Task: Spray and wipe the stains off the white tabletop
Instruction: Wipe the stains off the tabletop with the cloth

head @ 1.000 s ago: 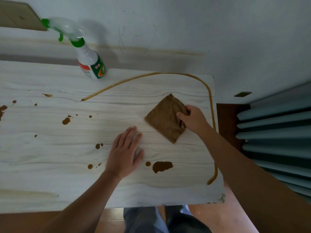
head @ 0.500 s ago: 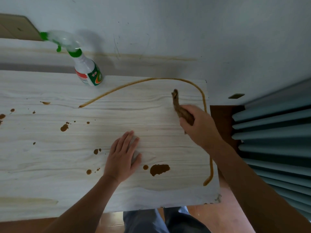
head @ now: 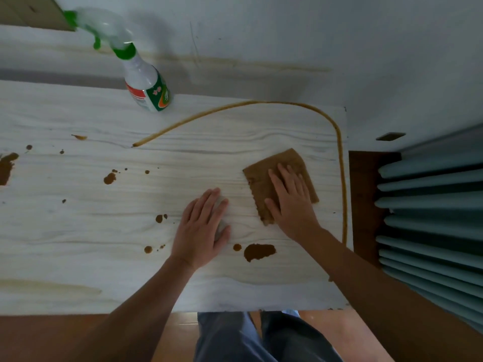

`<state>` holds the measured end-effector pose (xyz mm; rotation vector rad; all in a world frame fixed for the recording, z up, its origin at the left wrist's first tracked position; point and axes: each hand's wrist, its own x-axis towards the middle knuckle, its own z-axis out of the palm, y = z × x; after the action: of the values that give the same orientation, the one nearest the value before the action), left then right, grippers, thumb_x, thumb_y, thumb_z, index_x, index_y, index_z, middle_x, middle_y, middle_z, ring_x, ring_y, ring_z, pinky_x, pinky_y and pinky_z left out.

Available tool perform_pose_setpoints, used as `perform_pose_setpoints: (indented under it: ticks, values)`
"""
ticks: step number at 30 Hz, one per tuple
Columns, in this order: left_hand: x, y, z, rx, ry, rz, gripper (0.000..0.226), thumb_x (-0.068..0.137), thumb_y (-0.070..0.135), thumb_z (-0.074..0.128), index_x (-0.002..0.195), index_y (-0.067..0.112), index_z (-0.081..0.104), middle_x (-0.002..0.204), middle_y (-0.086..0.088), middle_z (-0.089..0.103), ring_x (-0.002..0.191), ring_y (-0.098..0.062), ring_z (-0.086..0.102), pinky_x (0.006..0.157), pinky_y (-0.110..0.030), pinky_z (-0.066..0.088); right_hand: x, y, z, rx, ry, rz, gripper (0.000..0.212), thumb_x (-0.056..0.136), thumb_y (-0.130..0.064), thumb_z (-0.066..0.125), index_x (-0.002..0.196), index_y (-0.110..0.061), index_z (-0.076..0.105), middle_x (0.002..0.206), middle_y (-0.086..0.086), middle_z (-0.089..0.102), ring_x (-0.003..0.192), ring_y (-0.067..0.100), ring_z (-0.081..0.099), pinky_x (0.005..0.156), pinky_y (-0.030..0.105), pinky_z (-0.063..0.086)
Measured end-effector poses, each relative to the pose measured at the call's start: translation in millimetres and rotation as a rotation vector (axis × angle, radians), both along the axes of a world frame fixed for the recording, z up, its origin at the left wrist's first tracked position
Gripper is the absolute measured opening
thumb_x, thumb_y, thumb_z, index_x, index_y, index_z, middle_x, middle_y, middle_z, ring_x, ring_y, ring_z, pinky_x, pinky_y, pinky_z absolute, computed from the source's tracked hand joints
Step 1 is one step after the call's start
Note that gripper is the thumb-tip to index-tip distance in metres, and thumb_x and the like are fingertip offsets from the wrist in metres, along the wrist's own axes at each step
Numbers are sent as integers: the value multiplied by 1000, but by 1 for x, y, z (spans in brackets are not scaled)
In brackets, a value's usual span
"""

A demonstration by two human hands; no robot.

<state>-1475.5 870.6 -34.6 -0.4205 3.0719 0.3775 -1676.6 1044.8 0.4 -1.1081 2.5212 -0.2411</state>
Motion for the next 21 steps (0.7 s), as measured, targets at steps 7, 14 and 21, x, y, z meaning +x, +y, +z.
perform_pose_setpoints:
  ticks: [7,14,21]
  values:
    - [0,1,0,5,41,13,62,103,49,44,153,13,46,167,-13,33,156,-29,29,126,-45,23,-25,-26,-15,18,114,126,68,103,-47,30,161,-16,18,169,10,12,157,27,6,126,51,9]
    - [0,4,-5,-18,45,23,61,103,49,47,154,14,47,168,-12,32,158,-27,25,127,-45,24,-66,-128,-27,-37,147,163,69,100,-47,27,160,-13,25,167,14,19,155,32,14,126,51,10]
    - [0,4,-6,-24,82,35,60,102,46,53,152,14,51,167,-12,34,157,-26,27,126,-44,27,-75,-191,-35,-94,170,124,67,101,-45,30,159,-12,28,167,14,21,155,32,15,126,49,8]
